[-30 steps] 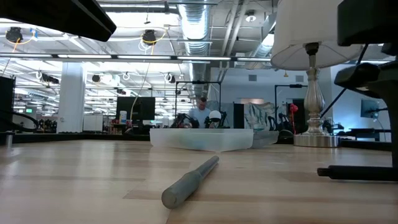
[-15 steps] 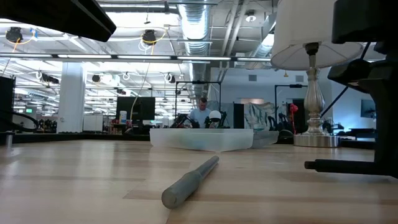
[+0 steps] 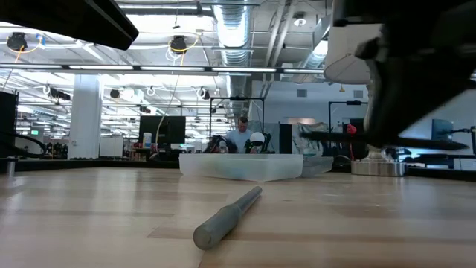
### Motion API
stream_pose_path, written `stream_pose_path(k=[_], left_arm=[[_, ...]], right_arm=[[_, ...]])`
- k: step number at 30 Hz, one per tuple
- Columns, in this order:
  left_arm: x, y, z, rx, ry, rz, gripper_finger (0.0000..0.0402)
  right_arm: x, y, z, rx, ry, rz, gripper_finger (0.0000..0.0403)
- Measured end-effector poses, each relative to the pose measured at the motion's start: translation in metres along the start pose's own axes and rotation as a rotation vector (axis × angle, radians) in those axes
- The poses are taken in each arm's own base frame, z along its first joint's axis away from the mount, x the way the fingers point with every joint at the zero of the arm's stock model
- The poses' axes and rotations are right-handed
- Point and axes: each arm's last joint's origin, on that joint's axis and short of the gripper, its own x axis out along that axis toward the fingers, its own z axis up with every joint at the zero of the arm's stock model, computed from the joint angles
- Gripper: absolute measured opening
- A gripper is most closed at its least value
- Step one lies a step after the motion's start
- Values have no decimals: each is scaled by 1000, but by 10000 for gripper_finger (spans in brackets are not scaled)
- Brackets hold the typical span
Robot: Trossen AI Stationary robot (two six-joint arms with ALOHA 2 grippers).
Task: Pick & place school supplies into a supply box
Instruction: Put the black pen into the black supply box
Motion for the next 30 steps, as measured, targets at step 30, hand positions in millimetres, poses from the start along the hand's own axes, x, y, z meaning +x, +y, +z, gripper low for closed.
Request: stream_pose_path(k=[30], left_arm=[[1, -2, -3, -2, 37, -51, 111]], right_arm=[[62, -200, 111, 467, -66, 17, 21]])
